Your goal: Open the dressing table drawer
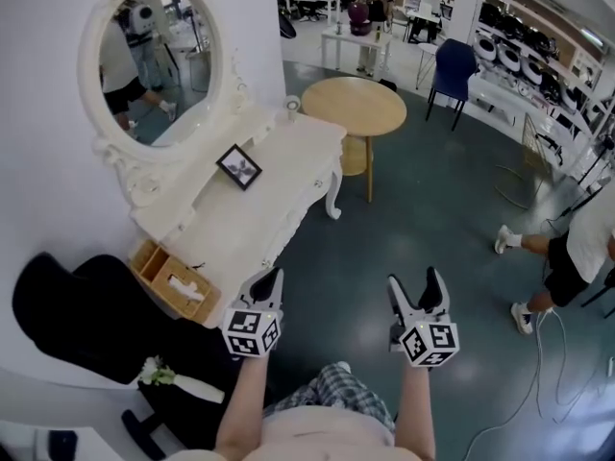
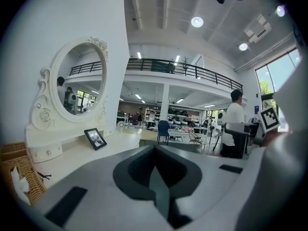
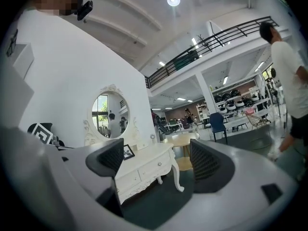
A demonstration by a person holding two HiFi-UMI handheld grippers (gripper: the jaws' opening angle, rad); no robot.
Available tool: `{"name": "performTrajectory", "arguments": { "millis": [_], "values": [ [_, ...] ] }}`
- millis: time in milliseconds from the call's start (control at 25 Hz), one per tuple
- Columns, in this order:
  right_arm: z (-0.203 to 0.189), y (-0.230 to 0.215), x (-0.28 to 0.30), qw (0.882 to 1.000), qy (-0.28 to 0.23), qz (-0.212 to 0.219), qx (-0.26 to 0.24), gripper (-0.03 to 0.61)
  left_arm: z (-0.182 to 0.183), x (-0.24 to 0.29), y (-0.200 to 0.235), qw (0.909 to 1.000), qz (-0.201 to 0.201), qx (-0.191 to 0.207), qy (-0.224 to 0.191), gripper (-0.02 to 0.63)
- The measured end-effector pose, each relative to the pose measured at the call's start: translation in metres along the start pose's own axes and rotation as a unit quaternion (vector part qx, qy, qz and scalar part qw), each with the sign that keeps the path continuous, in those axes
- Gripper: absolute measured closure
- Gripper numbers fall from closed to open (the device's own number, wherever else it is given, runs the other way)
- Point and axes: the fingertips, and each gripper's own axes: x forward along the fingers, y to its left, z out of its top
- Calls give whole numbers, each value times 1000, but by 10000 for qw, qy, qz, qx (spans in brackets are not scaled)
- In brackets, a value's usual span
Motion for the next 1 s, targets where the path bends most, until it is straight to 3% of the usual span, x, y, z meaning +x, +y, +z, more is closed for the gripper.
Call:
{"name": "performTrajectory", "arguments": {
  "millis": [520,800,1000],
  "values": [
    [-9,-10,88,9993,140,338,-28,155,7,56,46,9995,305,-100,-30,586],
    [-9,-21,217,9967,97,803,-118,155,24,119,120,9949,955,-218,-240,586],
    [0,-18,343,9881,199,1521,-85,155,51,181,179,9846,1659,-390,-394,586]
  ]
}}
